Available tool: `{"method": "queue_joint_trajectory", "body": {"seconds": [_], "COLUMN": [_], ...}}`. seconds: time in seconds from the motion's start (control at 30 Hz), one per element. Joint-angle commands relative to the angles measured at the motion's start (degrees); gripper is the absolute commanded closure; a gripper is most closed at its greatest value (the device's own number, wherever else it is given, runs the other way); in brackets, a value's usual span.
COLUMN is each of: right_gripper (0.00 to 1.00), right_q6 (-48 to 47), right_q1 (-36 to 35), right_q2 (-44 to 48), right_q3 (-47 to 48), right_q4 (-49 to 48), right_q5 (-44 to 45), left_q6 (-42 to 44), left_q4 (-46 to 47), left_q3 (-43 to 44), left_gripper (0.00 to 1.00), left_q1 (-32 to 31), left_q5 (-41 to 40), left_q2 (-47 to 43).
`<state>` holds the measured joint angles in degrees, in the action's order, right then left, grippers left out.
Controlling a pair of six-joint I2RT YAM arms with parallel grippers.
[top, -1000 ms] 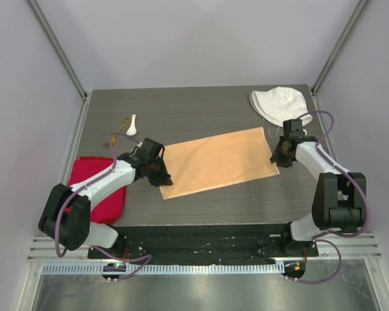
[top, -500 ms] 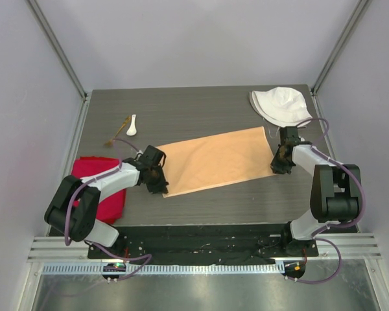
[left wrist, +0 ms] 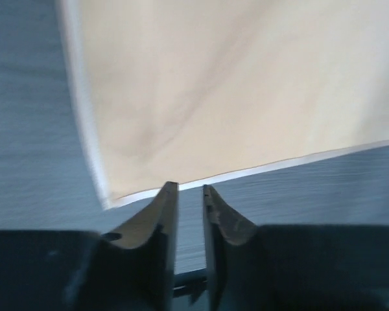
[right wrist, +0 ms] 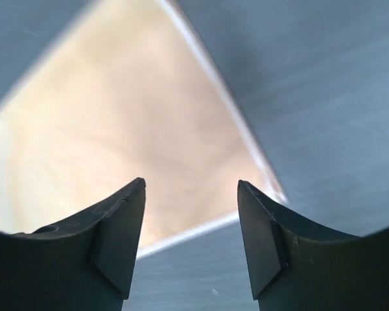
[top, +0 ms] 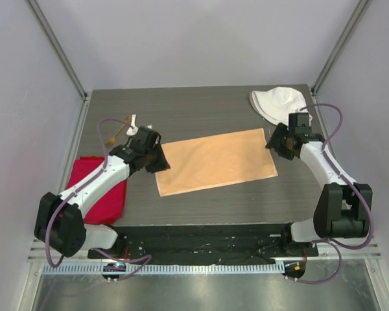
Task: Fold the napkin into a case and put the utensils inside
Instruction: Pick up the rectangle-folded napkin from the center of the board.
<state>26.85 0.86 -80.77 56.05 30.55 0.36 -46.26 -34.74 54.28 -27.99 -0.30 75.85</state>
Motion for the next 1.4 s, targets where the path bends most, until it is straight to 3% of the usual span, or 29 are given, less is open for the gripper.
{"method": "queue_joint_trajectory", "body": {"seconds": [0.0, 0.1, 0.2, 0.3, 0.57, 0.8, 1.07, 1.1, 1.2, 1.37], "right_gripper": [0.35, 0.36, 0.41, 0.44, 0.24, 0.12, 0.01, 0.01, 0.0, 0.0], "right_q6": [5.1, 8.1, 9.7, 10.0, 12.6, 13.3, 12.0, 12.4, 11.7, 11.7], "right_q1": [-0.2, -0.2, 0.4, 0.4, 0.8, 2.6, 4.2, 3.9, 2.9, 0.9], "right_q2": [-5.3, -12.7, -19.6, -25.0, -33.6, -37.4, -37.6, -37.0, -35.5, -29.9], "right_q3": [3.3, 6.1, 9.0, 11.0, 9.5, 7.7, 9.0, 8.8, 9.2, 9.7], "right_q4": [-16.0, -26.1, -37.5, -41.4, -52.7, -57.7, -54.2, -54.8, -53.6, -51.3], "right_q5": [-13.5, -18.3, -24.3, -28.3, -33.1, -33.2, -31.9, -32.3, -32.2, -31.1], "left_q6": [-2.3, -6.5, -7.5, -9.1, -12.9, -11.5, -6.6, -5.2, 1.3, 6.4], "left_q4": [20.2, 36.3, 43.9, 50.7, 58.8, 57.5, 55.2, 54.4, 46.5, 39.9], "left_q3": [3.1, 3.9, 6.4, 7.6, 4.5, 3.0, 3.5, 4.2, 10.6, 18.3], "left_gripper": [0.82, 0.9, 0.93, 0.94, 0.87, 0.62, 0.54, 0.34, 0.06, 0.06], "left_q1": [0.5, 0.8, 1.7, 4.4, 11.3, 14.9, 19.1, 19.0, 17.7, 12.6], "left_q5": [10.7, 17.0, 18.0, 17.3, 15.4, 10.5, 7.7, 7.2, 5.2, 3.5], "left_q2": [5.1, 13.9, 21.6, 26.2, 33.0, 35.9, 37.1, 36.3, 33.4, 27.5]}}
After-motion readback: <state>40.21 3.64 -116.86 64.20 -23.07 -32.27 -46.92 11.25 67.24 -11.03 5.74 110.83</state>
